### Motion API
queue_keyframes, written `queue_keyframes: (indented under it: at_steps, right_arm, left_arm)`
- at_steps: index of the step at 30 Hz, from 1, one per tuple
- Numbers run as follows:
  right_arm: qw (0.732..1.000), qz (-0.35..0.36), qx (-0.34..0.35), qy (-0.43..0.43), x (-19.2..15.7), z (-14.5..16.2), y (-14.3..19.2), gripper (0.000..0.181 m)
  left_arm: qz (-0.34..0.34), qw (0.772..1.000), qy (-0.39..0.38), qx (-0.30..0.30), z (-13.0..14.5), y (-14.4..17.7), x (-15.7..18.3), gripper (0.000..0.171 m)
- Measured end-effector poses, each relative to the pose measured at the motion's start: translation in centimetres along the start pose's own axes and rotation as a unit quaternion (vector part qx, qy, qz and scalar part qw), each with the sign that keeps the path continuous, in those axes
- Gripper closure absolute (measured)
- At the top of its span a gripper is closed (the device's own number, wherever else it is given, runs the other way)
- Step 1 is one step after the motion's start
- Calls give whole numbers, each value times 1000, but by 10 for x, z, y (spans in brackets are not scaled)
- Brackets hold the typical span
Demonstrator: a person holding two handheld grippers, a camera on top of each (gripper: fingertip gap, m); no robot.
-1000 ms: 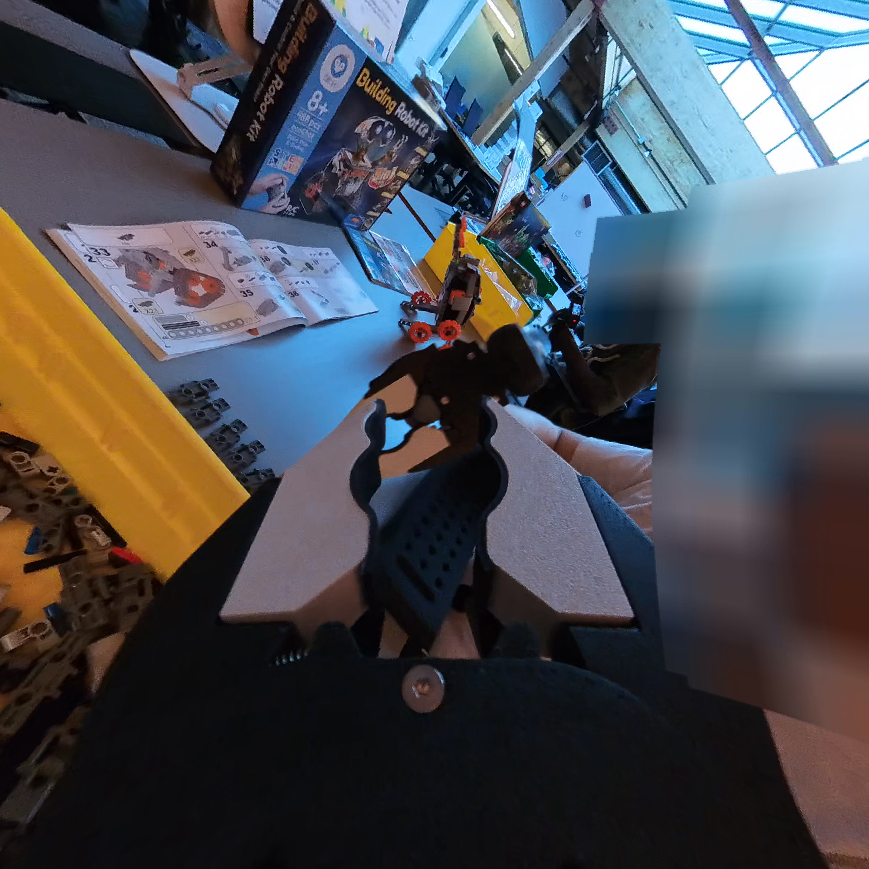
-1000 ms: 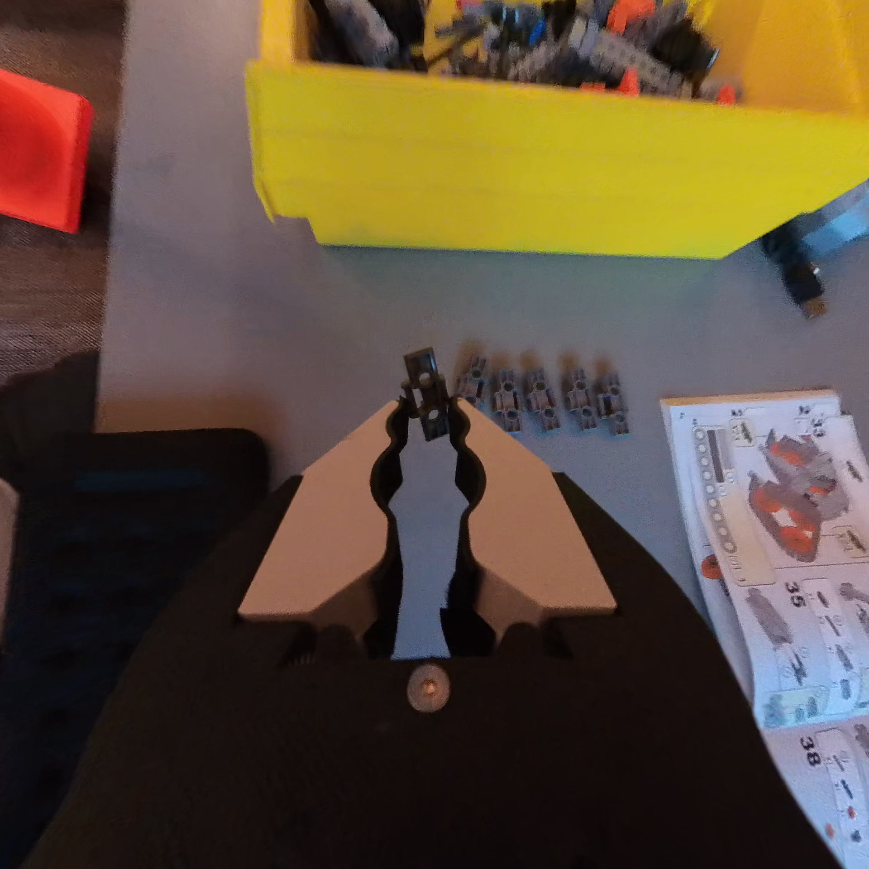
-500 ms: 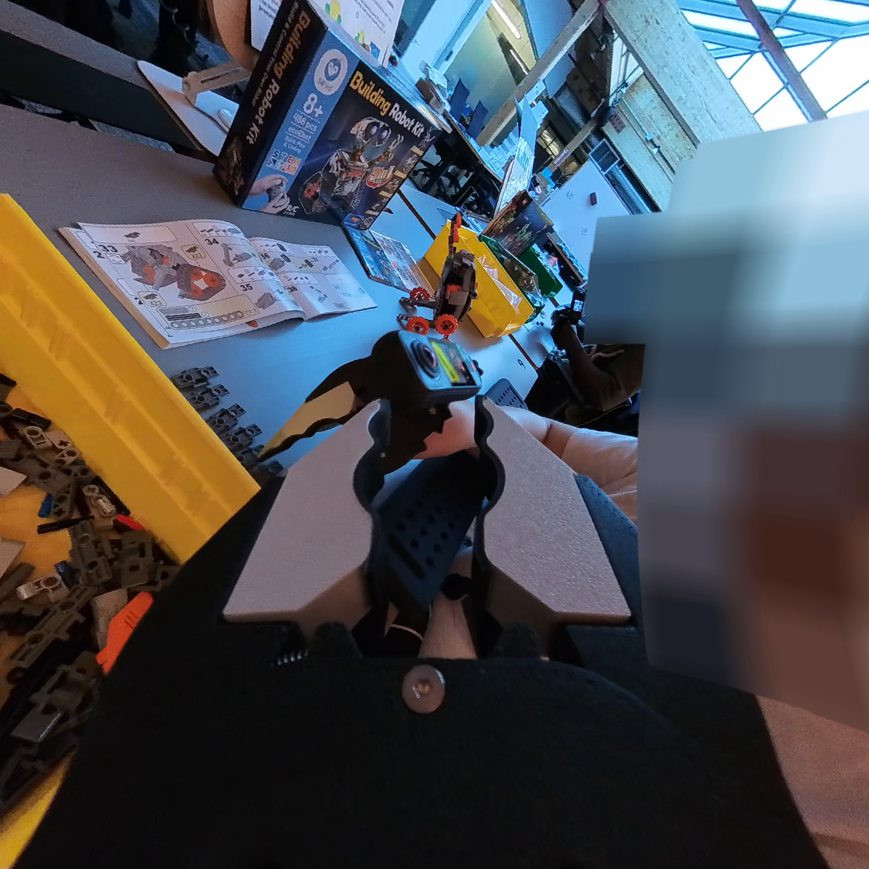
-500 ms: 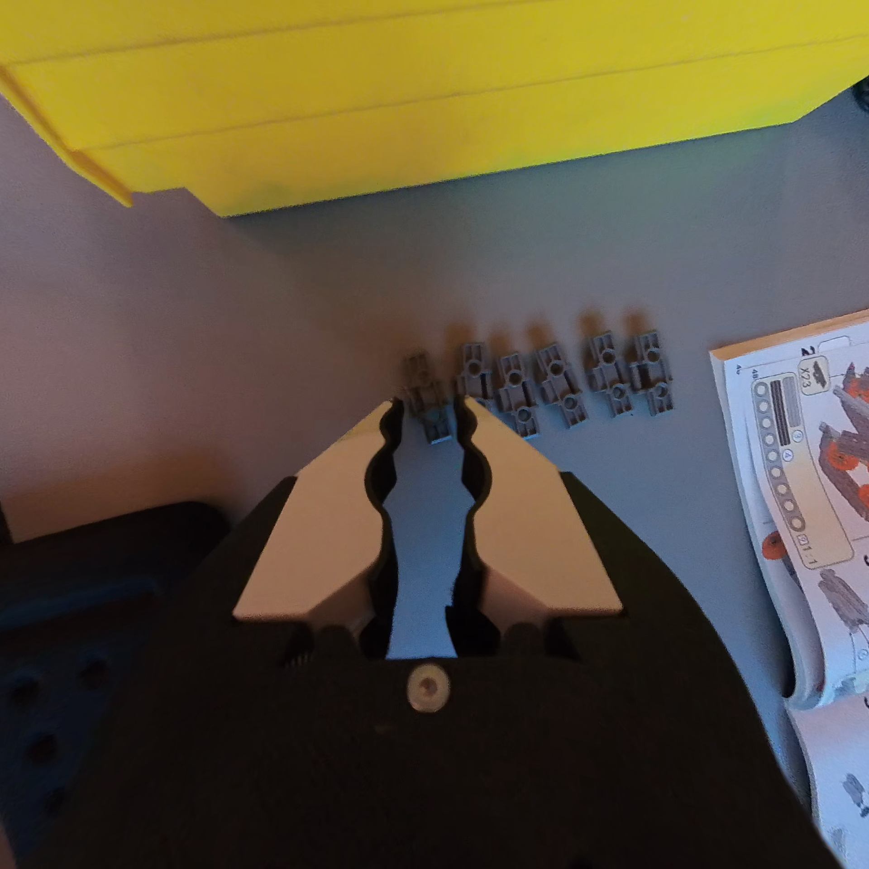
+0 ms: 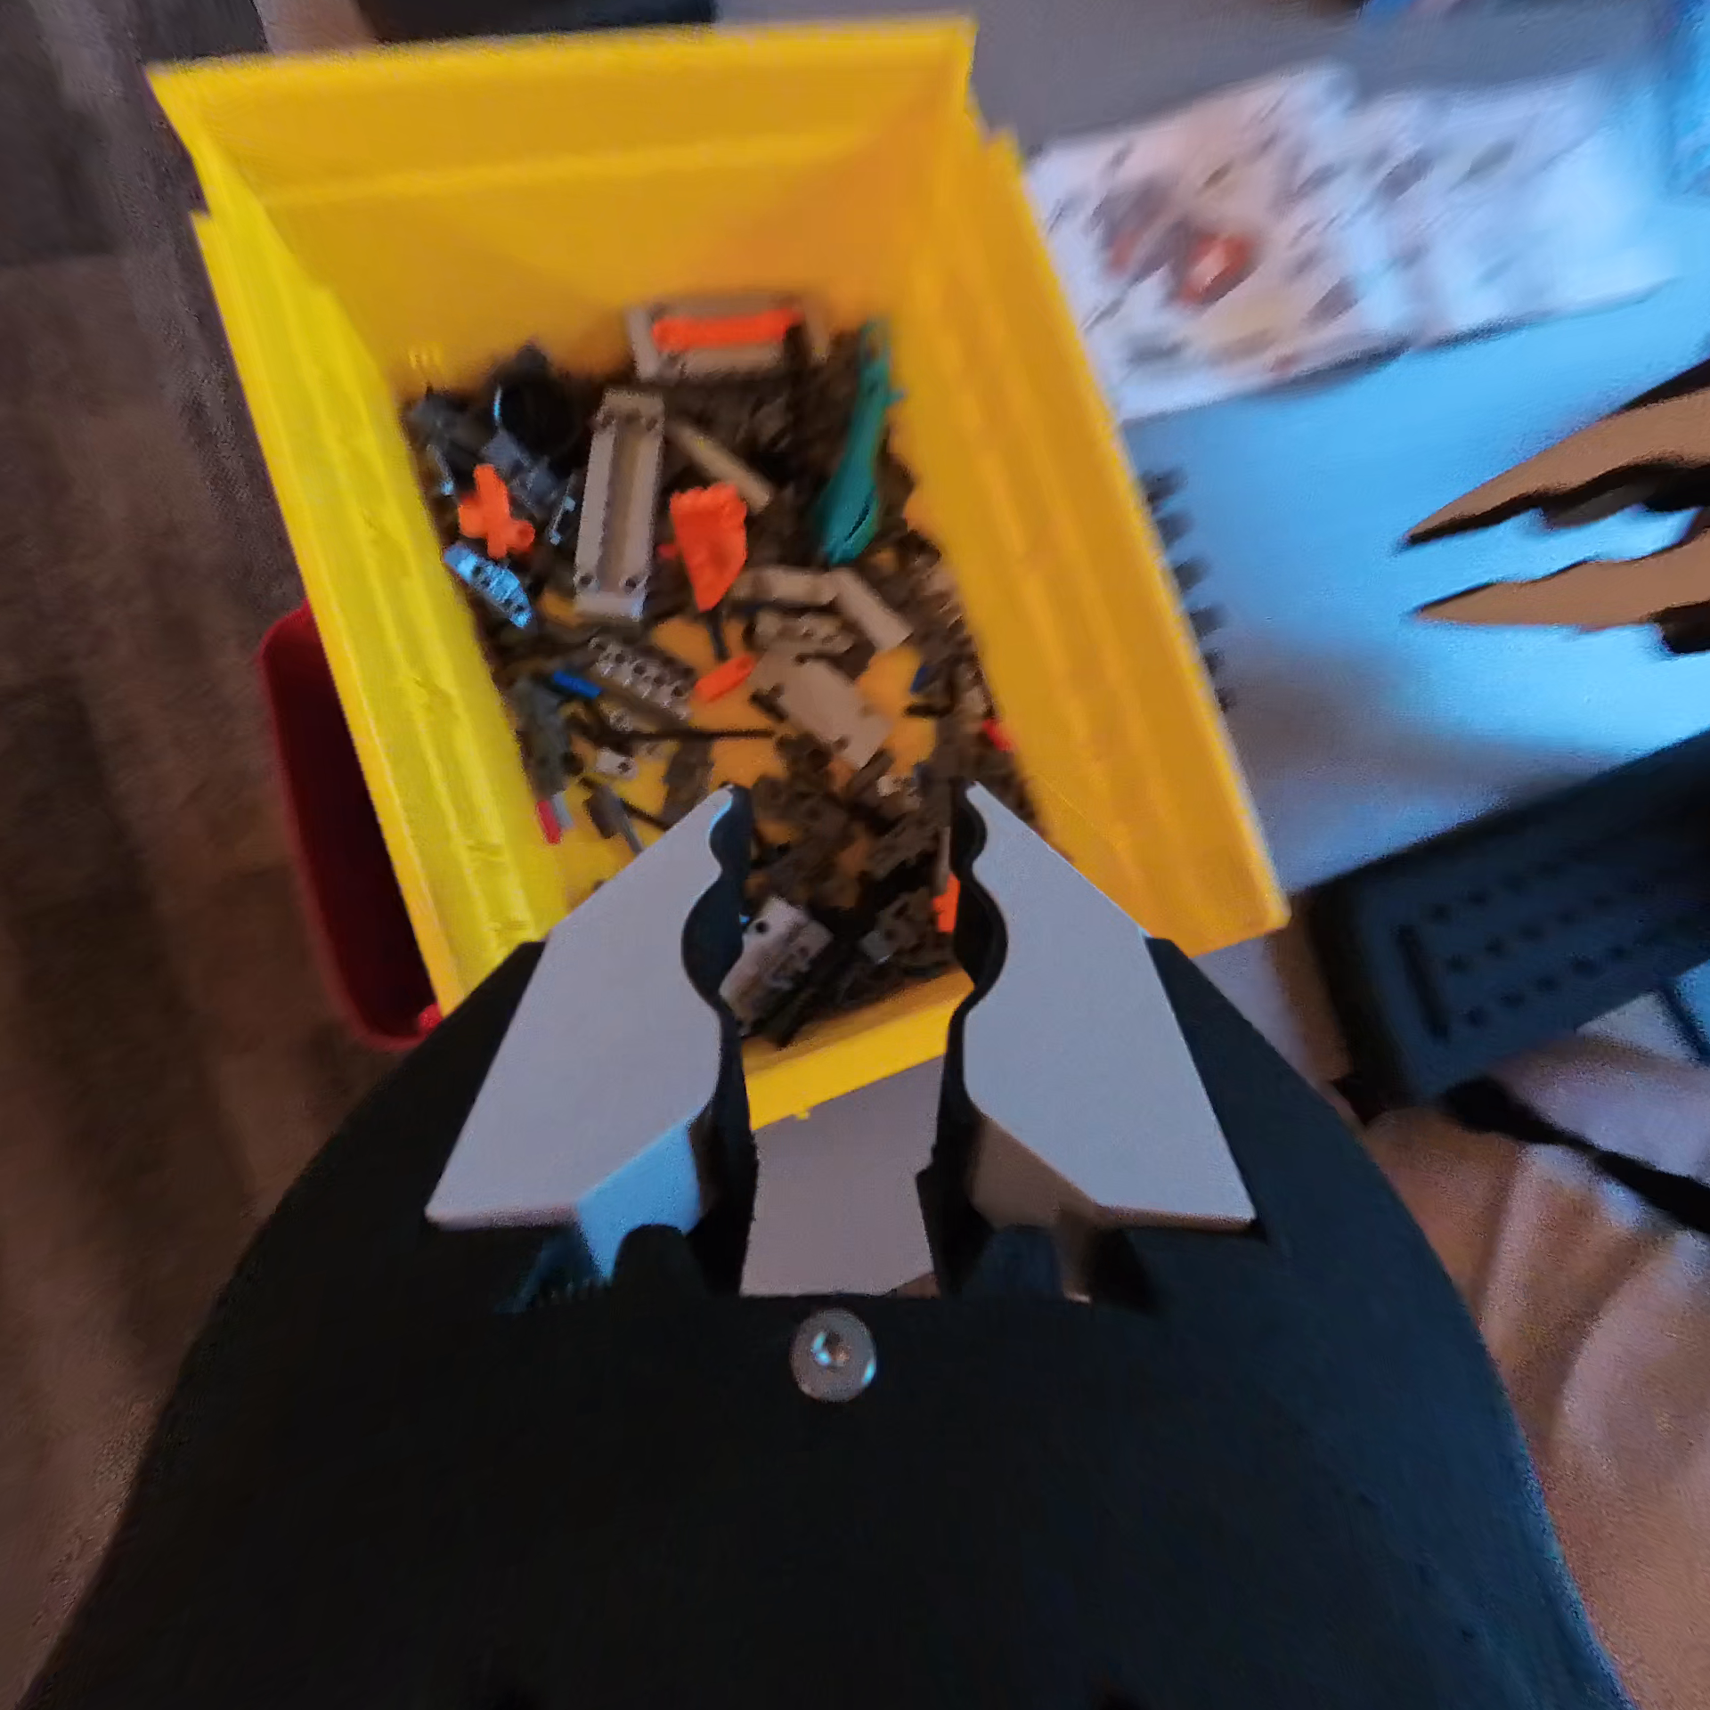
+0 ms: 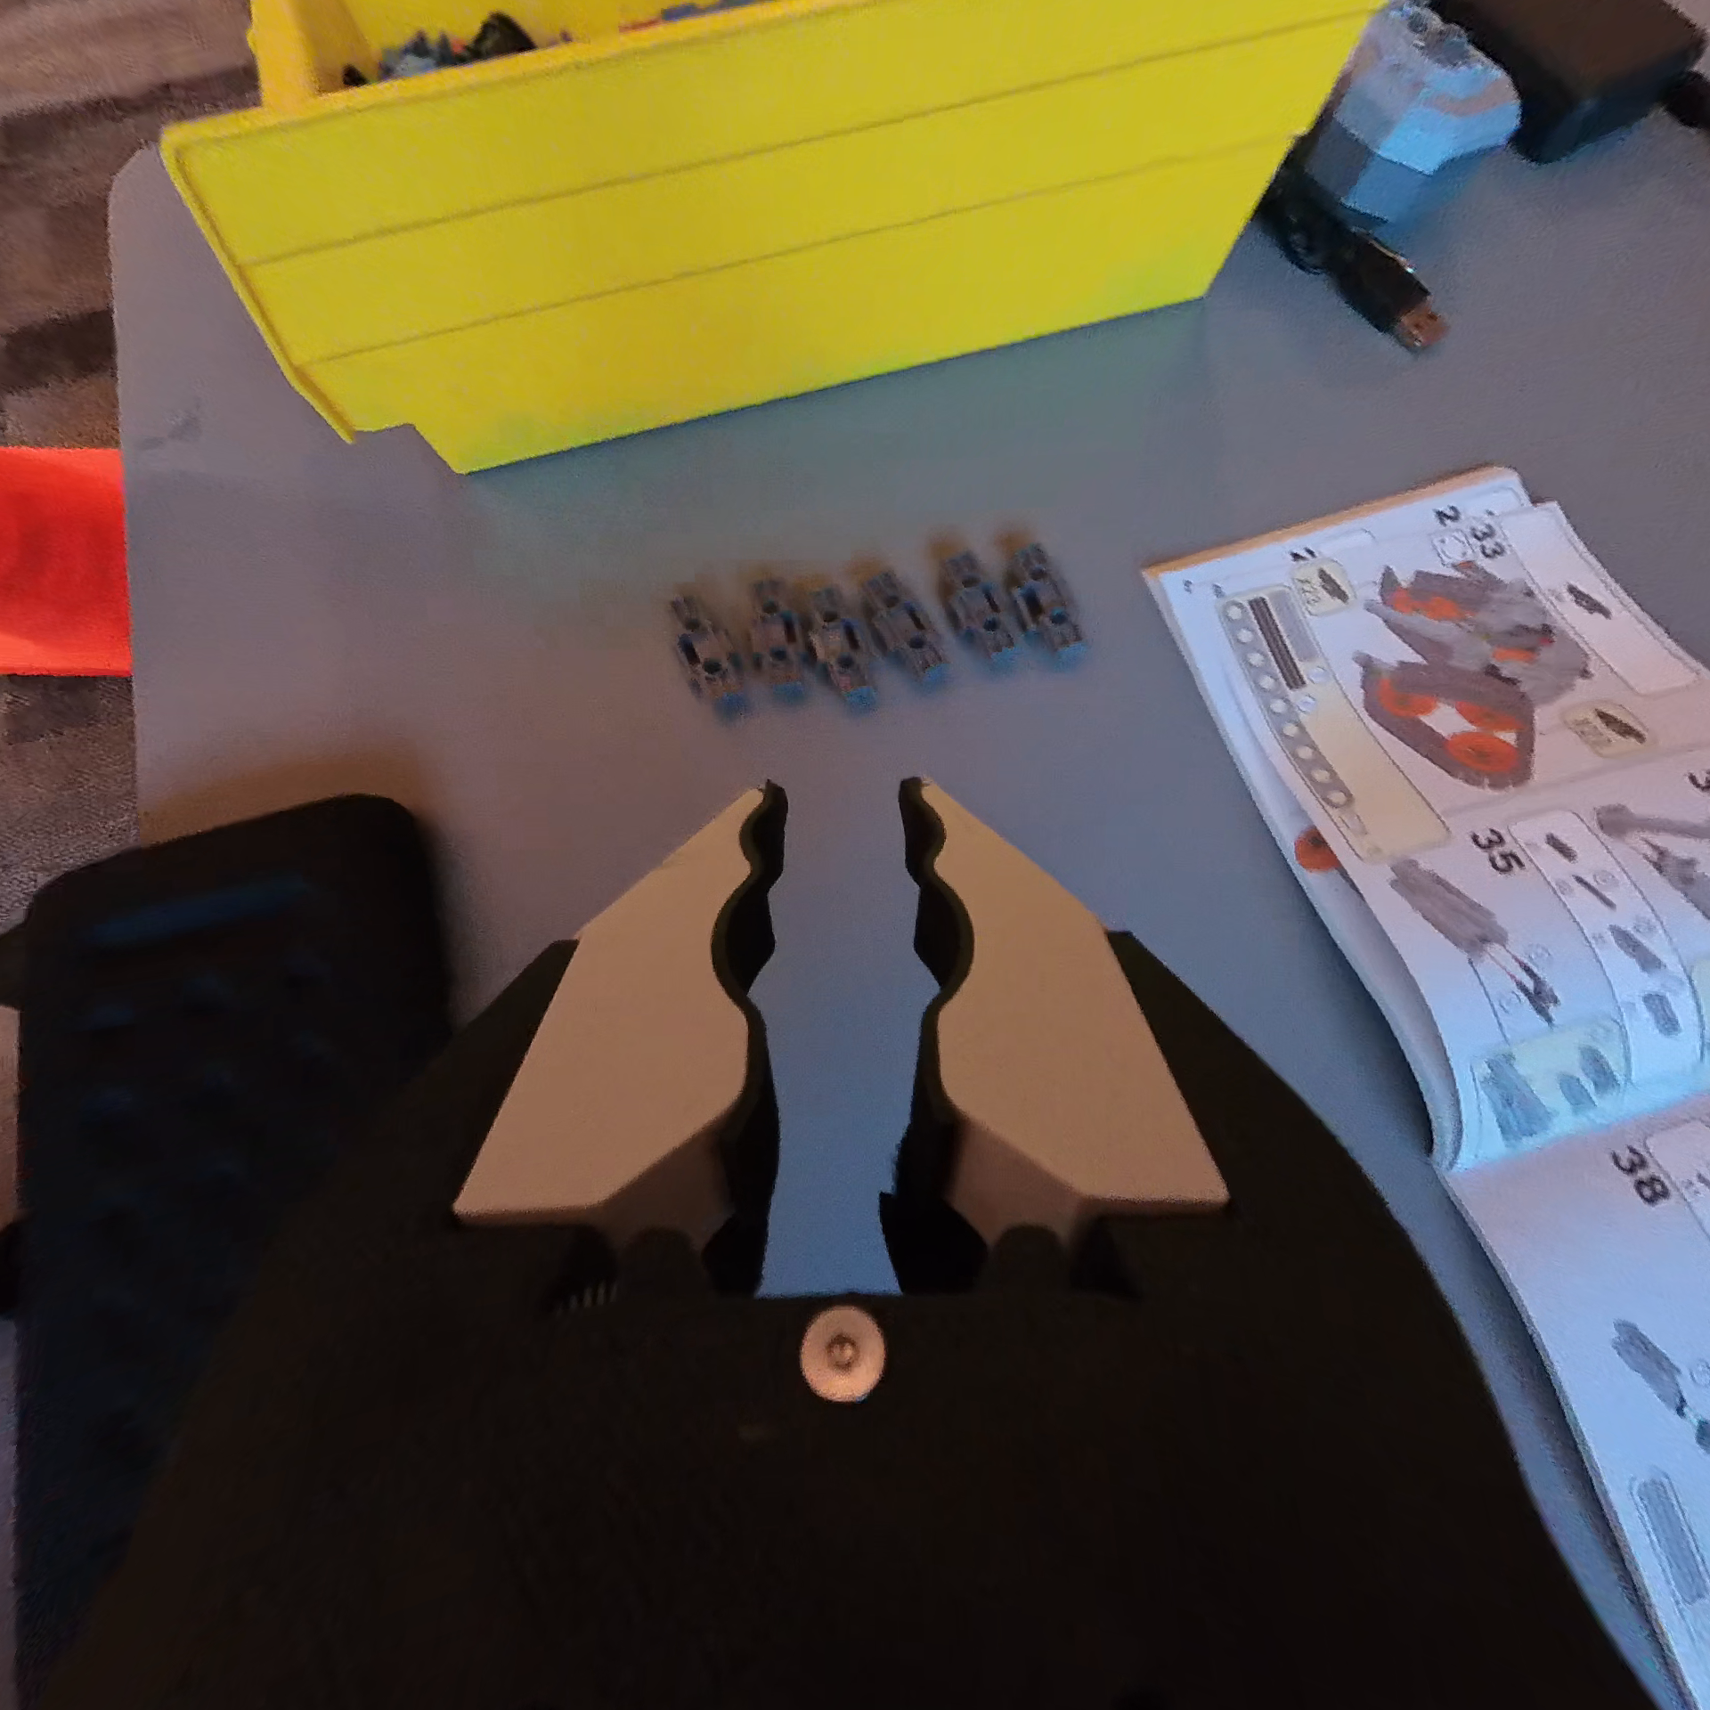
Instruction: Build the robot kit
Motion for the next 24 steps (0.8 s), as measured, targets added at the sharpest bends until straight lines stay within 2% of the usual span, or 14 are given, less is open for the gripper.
queue_keyframes:
  at_steps: [3,4,6,9,12,18,21,24]
  right_arm:
    - [1000,14,8,-18,11,14,6,157]
    - [999,25,-3,-22,16,20,7,158]
    - [999,39,-13,-25,24,28,11,158]
    - [998,49,-6,-38,33,35,19,157]
    - [997,50,3,-54,40,39,25,157]
    - [997,45,10,-56,45,39,29,157]
    - [997,52,-3,-54,46,42,27,157]
    - [997,47,-2,-53,44,42,27,158]
  left_arm:
    - [-79,989,-19,-123,9,-33,-27,144]
    - [-90,982,-22,-162,13,-44,-34,144]
    - [-92,975,-22,-200,16,-63,-45,144]
    - [-108,973,-7,-203,11,-78,-60,143]
    - [-89,969,1,-229,15,-90,-61,143]
    - [-105,954,-39,-278,25,-102,-69,142]
    - [-88,955,-56,-276,26,-106,-67,155]
    - [-104,954,-63,-275,26,-103,-67,155]
Point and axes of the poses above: each gripper's, where its closed fingertips meet, y back along the fingers, z out of its underside, x = y × z across the jaws, the point moved 6 cm from there along y, back along the fingers, and after that the axes turned 9 degrees about z, right-handed, at the moved point
